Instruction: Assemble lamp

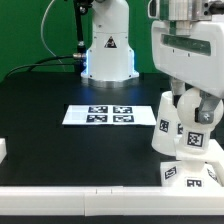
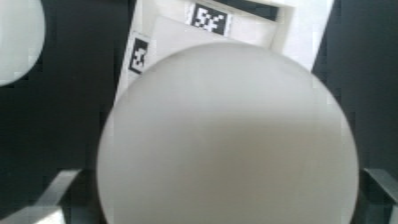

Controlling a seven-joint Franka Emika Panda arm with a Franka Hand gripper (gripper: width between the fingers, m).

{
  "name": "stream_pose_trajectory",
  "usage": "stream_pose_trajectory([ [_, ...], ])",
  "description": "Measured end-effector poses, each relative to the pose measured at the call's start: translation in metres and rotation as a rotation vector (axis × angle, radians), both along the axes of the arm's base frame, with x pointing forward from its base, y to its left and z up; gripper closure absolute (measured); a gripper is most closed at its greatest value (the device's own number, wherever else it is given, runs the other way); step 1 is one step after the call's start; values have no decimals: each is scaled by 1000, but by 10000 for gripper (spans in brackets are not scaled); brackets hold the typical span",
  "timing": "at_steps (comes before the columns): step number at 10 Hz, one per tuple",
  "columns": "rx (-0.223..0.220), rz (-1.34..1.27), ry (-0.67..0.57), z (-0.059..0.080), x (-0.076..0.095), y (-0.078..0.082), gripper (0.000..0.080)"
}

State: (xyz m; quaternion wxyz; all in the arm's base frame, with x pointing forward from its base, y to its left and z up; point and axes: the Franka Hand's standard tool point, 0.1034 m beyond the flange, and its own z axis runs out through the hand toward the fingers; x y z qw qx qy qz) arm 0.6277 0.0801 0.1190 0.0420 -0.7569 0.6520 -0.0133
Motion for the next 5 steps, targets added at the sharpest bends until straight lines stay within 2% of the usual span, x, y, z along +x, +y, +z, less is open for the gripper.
stream_pose_trajectory([
  [1, 4, -47, 5, -1, -1, 3, 228],
  [2, 9, -70, 8, -2, -3, 7, 203],
  [3, 19, -96, 9, -2, -2, 8, 131],
  [5, 19, -79, 5, 0, -2, 8, 106],
])
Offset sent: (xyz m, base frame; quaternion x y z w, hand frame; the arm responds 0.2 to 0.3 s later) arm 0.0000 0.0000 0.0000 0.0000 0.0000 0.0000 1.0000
